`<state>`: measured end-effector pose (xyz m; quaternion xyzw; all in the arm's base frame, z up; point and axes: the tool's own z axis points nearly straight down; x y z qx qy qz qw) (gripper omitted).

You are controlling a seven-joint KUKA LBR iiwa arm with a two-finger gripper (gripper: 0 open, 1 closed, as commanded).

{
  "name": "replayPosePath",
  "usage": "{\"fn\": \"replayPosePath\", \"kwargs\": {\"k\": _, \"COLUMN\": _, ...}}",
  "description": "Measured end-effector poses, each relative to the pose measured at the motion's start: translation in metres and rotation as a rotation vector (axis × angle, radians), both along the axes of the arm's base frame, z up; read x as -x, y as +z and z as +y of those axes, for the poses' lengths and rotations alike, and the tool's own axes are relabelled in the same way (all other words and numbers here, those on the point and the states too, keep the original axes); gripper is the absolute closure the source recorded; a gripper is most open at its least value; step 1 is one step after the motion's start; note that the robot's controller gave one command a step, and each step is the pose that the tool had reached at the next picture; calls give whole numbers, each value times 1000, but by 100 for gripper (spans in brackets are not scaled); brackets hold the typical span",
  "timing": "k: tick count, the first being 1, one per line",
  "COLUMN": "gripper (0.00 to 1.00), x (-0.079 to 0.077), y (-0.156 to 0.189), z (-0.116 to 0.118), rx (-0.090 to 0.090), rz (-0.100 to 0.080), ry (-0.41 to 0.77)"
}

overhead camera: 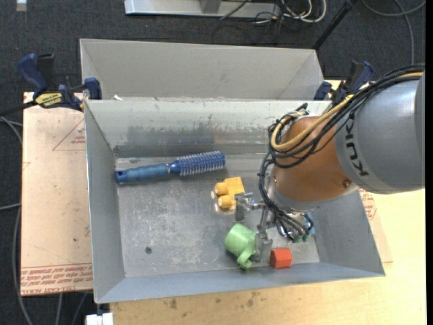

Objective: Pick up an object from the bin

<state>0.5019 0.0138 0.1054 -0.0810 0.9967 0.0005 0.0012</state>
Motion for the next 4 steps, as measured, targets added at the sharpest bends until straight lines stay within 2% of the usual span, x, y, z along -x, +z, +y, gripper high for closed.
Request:
{"fn": "replayPosePath", "kwargs": {"k": 1, "gripper": 0, "x": 6, "y": -36, "z": 2, "rx": 0, "rz": -3, "ry": 57}}
{"fn": "replayPosePath", "kwargs": {"k": 2, "gripper": 0, "x": 5, "y": -36, "z": 2, "rx": -1, "rz": -6, "ry": 57}}
{"fn": "replayPosePath", "kwargs": {"k": 3, "gripper": 100, "x": 6, "y": -36, "z": 3, "rx": -1, "rz": -4, "ry": 58}}
{"fn": "replayPosePath", "kwargs": {"k": 4, "gripper": 100, "x": 5, "y": -12, "z": 3, "rx": 0, "rz": -1, "ry": 58}}
